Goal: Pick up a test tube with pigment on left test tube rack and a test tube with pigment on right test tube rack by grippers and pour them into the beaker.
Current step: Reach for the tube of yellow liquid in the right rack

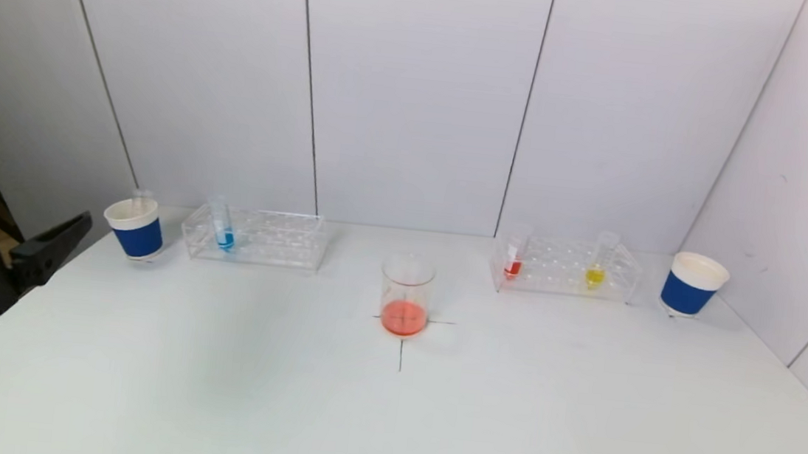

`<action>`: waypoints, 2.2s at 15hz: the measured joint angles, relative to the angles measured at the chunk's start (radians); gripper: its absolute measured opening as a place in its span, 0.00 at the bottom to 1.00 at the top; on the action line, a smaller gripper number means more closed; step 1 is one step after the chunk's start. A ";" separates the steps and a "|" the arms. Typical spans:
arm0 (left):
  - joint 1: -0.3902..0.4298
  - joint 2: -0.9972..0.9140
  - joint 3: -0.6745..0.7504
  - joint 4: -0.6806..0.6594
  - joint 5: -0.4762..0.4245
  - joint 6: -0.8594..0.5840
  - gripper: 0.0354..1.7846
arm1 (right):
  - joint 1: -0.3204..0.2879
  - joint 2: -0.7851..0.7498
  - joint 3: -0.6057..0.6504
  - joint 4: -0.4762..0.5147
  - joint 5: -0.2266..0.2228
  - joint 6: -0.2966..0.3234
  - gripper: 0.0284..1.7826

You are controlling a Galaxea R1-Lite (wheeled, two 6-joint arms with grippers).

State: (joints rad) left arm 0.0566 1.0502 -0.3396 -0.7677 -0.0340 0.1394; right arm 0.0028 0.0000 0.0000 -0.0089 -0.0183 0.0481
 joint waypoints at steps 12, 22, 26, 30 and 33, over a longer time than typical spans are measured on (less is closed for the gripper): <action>-0.050 -0.939 0.079 0.908 -0.019 -0.093 0.99 | 0.000 0.000 0.000 0.000 0.000 0.000 1.00; -0.059 -1.052 0.298 0.757 -0.056 -0.082 0.99 | 0.000 0.000 0.000 0.000 0.000 0.000 1.00; -0.059 -1.052 0.334 0.707 0.003 -0.089 0.99 | 0.000 0.000 0.000 0.000 0.000 0.000 1.00; -0.057 -1.051 0.339 0.753 0.036 -0.049 0.99 | 0.000 0.000 0.000 0.000 0.000 0.000 1.00; -0.057 -1.051 0.338 0.781 0.013 -0.069 0.99 | 0.000 0.000 0.000 0.000 0.000 0.000 1.00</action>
State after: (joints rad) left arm 0.0000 -0.0009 -0.0019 0.0138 -0.0211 0.0702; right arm 0.0028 0.0000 0.0000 -0.0089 -0.0183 0.0481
